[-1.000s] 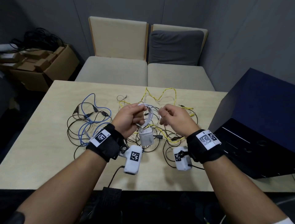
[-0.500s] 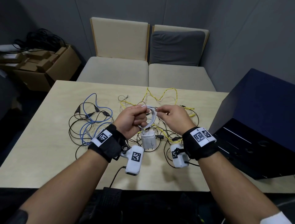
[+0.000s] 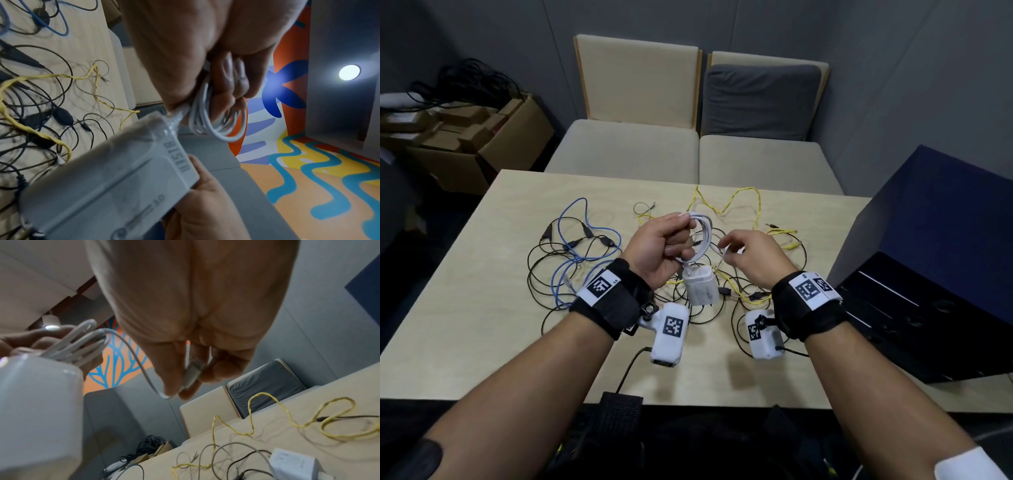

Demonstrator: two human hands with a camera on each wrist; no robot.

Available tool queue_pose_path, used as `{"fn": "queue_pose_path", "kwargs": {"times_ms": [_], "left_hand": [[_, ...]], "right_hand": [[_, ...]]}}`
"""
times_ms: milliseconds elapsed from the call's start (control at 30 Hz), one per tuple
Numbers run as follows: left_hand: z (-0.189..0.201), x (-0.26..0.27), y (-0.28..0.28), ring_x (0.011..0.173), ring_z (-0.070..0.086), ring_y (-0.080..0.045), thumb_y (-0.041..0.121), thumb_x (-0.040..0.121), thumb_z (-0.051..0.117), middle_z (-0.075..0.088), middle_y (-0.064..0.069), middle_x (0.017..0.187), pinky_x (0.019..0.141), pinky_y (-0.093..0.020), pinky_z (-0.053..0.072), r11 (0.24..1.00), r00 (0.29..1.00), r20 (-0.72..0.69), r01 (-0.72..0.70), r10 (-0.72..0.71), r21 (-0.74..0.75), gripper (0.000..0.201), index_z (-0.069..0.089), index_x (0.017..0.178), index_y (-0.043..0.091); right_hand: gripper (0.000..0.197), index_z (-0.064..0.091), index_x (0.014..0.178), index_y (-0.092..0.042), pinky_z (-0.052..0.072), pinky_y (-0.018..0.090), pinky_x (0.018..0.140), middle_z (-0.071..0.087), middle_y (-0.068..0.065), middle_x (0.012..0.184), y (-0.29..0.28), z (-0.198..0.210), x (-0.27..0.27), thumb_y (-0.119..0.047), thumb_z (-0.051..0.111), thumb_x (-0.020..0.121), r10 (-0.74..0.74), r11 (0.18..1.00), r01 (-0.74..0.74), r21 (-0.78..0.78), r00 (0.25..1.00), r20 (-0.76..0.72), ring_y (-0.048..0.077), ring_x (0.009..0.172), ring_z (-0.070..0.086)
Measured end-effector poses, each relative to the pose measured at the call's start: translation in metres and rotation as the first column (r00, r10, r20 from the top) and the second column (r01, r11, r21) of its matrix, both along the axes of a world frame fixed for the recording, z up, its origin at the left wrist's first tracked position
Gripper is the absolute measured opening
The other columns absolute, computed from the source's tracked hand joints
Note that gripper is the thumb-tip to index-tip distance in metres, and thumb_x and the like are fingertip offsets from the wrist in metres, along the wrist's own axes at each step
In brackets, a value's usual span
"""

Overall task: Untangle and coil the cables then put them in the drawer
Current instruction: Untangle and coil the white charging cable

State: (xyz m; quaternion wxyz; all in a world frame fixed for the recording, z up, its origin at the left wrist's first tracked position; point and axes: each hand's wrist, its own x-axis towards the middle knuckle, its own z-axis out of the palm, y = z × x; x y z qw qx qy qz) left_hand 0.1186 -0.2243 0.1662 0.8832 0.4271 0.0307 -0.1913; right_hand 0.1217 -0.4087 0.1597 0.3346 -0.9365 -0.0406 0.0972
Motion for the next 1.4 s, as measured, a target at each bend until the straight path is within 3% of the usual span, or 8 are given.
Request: {"fn": "queue_pose_path", "kwargs": {"times_ms": [167,233,300,433,667,1000,1233,1400], "left_hand": [[0.0,-0.003,-0.004,0.035,0.023,-0.003,0.012,0.092,0.044,0.028,0.009,0.043,0.045,-0.019,0.031,0.997,0.994,0.076,0.082,-0.082,0.0,0.018,0.052,0.078,0.004],[-0.001,-0.003,-0.005,0.035,0.023,-0.002,0.012,0.092,0.045,0.029,0.009,0.043,0.046,-0.019,0.03,0.994,0.99,0.098,0.106,-0.105,0.004,0.017,0.052,0.079,0.004],[-0.001,-0.002,-0.006,0.035,0.024,-0.002,0.013,0.09,0.045,0.03,0.009,0.043,0.046,-0.019,0.03,0.993,0.987,0.112,0.115,-0.114,0.0,0.018,0.055,0.077,0.004],[-0.003,-0.002,-0.007,0.035,0.024,-0.002,0.011,0.091,0.044,0.031,0.008,0.044,0.046,-0.019,0.031,0.994,0.987,0.118,0.11,-0.11,0.008,0.031,0.066,0.07,0.009],[-0.003,-0.005,-0.009,0.034,0.023,-0.002,0.01,0.092,0.046,0.031,0.01,0.042,0.044,-0.018,0.035,0.994,0.989,0.116,0.081,-0.089,0.072,0.017,0.055,0.08,0.002],[-0.01,-0.002,-0.012,0.036,0.024,-0.002,0.011,0.096,0.043,0.033,0.008,0.045,0.046,-0.019,0.036,0.999,0.99,0.133,0.037,-0.042,0.038,0.024,0.063,0.087,0.002],[-0.01,0.003,-0.011,0.039,0.024,-0.003,0.015,0.094,0.044,0.03,0.009,0.046,0.05,-0.021,0.031,0.998,0.987,0.15,0.058,-0.06,0.014,0.035,0.073,0.075,0.012],[-0.01,0.005,-0.01,0.037,0.023,-0.003,0.013,0.094,0.042,0.03,0.007,0.045,0.047,-0.02,0.032,0.999,0.995,0.094,0.034,-0.034,-0.003,0.022,0.059,0.084,0.003]], "right_hand": [[0.009,0.069,0.086,-0.013,0.046,0.026,0.064,0.061,0.0,0.072,0.009,0.001,0.005,-0.005,0.066,0.085,-0.057,0.982,0.09,0.165,0.98,-0.192,0.016,0.067,0.054],[0.019,0.065,0.071,-0.015,0.037,0.023,0.059,0.055,-0.007,0.06,0.011,0.004,0.008,-0.001,0.066,0.084,-0.093,0.946,0.161,0.282,0.966,-0.241,0.01,0.061,0.047],[0.019,0.067,0.074,-0.016,0.029,0.022,0.056,0.052,-0.008,0.06,0.014,0.008,0.01,-0.001,0.064,0.085,-0.108,0.913,0.202,0.355,0.958,-0.266,0.007,0.059,0.041],[0.022,0.065,0.087,-0.014,0.026,0.02,0.045,0.048,0.001,0.066,0.027,0.017,0.012,0.005,0.055,0.088,-0.063,0.712,0.331,0.62,0.909,-0.413,0.01,0.052,0.033],[0.016,0.058,0.084,-0.008,0.048,0.015,0.047,0.065,-0.003,0.058,0.032,0.017,0.016,0.002,0.05,0.094,-0.016,0.482,0.43,0.764,0.876,-0.483,0.004,0.051,0.06],[0.016,0.066,0.096,-0.003,0.051,0.032,0.071,0.065,0.009,0.085,0.023,0.012,0.01,-0.002,0.051,0.092,0.11,0.459,0.394,0.796,0.864,-0.491,0.025,0.074,0.06],[0.003,0.06,0.089,-0.002,0.056,0.034,0.069,0.062,0.011,0.08,0.027,0.007,0.011,-0.002,0.057,0.089,0.056,0.386,0.425,0.819,0.875,-0.481,0.024,0.07,0.06],[0.009,0.056,0.083,-0.006,0.055,0.035,0.067,0.062,0.01,0.072,0.027,0.006,0.012,-0.005,0.055,0.091,0.068,0.362,0.416,0.834,0.881,-0.469,0.023,0.063,0.061]]}}
